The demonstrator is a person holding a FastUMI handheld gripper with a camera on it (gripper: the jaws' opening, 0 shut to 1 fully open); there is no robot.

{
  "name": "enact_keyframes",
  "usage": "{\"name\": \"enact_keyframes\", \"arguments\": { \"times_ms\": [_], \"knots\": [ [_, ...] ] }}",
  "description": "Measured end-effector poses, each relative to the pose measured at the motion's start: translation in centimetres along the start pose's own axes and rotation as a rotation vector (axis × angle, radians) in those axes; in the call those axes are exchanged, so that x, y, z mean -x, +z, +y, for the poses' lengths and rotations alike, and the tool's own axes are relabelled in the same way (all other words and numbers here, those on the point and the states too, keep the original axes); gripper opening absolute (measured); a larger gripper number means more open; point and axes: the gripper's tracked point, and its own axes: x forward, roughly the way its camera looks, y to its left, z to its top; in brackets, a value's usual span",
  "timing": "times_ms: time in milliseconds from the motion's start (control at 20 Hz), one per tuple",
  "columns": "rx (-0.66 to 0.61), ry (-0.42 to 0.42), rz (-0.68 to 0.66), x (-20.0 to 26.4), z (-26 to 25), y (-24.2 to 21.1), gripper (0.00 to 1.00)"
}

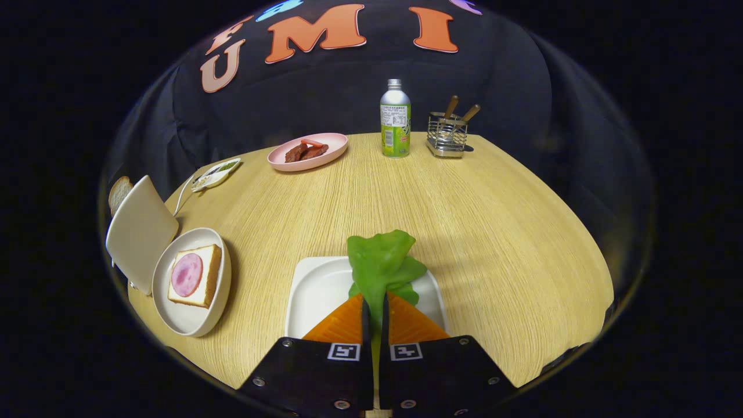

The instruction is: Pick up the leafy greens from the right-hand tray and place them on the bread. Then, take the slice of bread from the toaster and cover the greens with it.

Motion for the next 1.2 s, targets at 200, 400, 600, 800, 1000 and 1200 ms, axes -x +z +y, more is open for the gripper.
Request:
{"name": "enact_keyframes", "arguments": {
  "times_ms": [200, 400, 600, 800, 1000, 1200],
  "knots": [
    [0.029, 0.032, -0.033, 1.4, 2.0, 1.8, 0.05],
    [0.057, 0.071, -0.056, 2.5, 4.8, 2.9, 0.04],
    [0.075, 0.115, -0.072, 3.5, 8.1, 3.8, 0.04],
    [0.104, 0.163, -0.08, 4.4, 11.7, 4.4, 0.04],
    [0.125, 0.203, -0.092, 5.2, 15.2, 4.8, 0.04],
    [0.136, 0.241, -0.084, 5.0, 18.2, 4.2, 0.05]
  ]
}}
